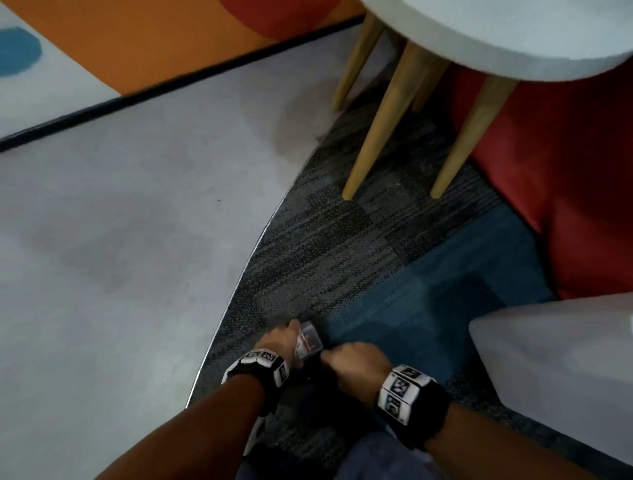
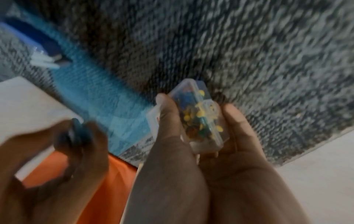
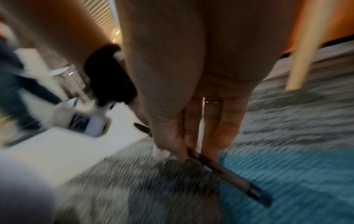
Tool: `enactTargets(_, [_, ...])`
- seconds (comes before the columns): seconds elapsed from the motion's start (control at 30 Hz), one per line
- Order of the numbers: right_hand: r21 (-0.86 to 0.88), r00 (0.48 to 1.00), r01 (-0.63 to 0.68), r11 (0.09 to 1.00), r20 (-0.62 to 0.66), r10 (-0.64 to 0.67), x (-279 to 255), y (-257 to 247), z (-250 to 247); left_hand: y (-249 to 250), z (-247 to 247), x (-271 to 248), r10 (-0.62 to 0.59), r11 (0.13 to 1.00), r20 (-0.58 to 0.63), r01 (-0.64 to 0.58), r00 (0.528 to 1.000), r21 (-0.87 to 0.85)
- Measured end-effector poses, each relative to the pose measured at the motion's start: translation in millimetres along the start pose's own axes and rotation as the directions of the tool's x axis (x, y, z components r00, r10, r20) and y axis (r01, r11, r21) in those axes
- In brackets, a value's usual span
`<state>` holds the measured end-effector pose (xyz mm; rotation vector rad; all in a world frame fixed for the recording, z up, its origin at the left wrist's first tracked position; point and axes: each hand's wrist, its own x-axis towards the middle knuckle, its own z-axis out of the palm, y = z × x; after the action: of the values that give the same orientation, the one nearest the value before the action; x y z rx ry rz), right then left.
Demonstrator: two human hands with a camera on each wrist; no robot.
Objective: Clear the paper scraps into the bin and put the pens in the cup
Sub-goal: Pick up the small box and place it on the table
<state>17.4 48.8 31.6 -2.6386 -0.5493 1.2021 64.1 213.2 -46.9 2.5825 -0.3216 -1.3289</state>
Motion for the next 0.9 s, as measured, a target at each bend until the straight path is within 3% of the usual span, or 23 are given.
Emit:
enactTargets(0.1, [0.188,0.962,-0.109,0.976,-0.229,0.152,-48.8,24.5,-56.4,22.7,-41.6,-15.4,0.035,0.994,-0.081,-0.043,0.996,-0.1])
enactTargets(0.17, [0.333,0.895,-0.106,0.937,-0.379,0.236,-83.4,36.1,-100.0,44.7,-83.6,-30.4,0.101,0.98,-0.139,-0.122,0.985,-0.156])
enactTargets(0.23, [0.467,0.797,-0.009,0.884,-0.531,0.289,-118.7,45.1,-146.7,71.7,-131.8,-49.6,0.197,0.954,-0.211,-0.237,0.957,-0.186])
enactTargets(0.3, [0.497,0.632,0.092,0.863,-0.698,0.335,-149.3,53.6,-191.9,100.7,-179.9,-72.4,0.278,0.914,-0.306,-0.348,0.911,-0.207])
enactTargets(0.4, [0.466,0.31,0.217,0.858,-0.866,0.392,-187.4,70.8,-260.0,145.6,-243.7,-106.3,0.342,0.858,-0.429,-0.464,0.836,-0.221])
enactTargets(0.5, [0.405,-0.014,0.281,0.87,-0.905,0.425,-217.4,94.5,-325.1,186.3,-294.2,-131.4,0.386,0.778,-0.529,-0.575,0.756,-0.254])
enactTargets(0.53, [0.387,-0.1,0.285,0.877,-0.898,0.428,-226.2,102.7,-345.8,199.8,-308.8,-136.7,0.396,0.747,-0.558,-0.609,0.729,-0.265])
enactTargets(0.6, [0.367,-0.221,0.268,0.891,-0.877,0.428,-237.4,119.0,-380.4,226.0,-334.7,-141.5,0.401,0.7,-0.607,-0.656,0.687,-0.28])
enactTargets(0.7, [0.362,-0.3,0.243,0.9,-0.854,0.425,-238.6,139.5,-411.8,263.6,-368.3,-137.9,0.387,0.678,-0.652,-0.681,0.652,-0.277])
enactTargets(0.77, [0.378,-0.306,0.151,0.913,-0.861,0.407,-229.6,151.0,-422.6,278.7,-385.4,-128.0,0.352,0.673,-0.661,-0.67,0.662,-0.313])
enactTargets(0.83, [0.402,-0.275,0.045,0.915,-0.875,0.398,-222.4,165.5,-431.1,289.7,-395.9,-112.5,0.306,0.688,-0.661,-0.639,0.685,-0.344])
enactTargets(0.9, [0.443,-0.173,-0.049,0.895,-0.886,0.429,-213.8,184.6,-440.4,297.4,-400.3,-96.9,0.282,0.733,-0.637,-0.59,0.718,-0.34])
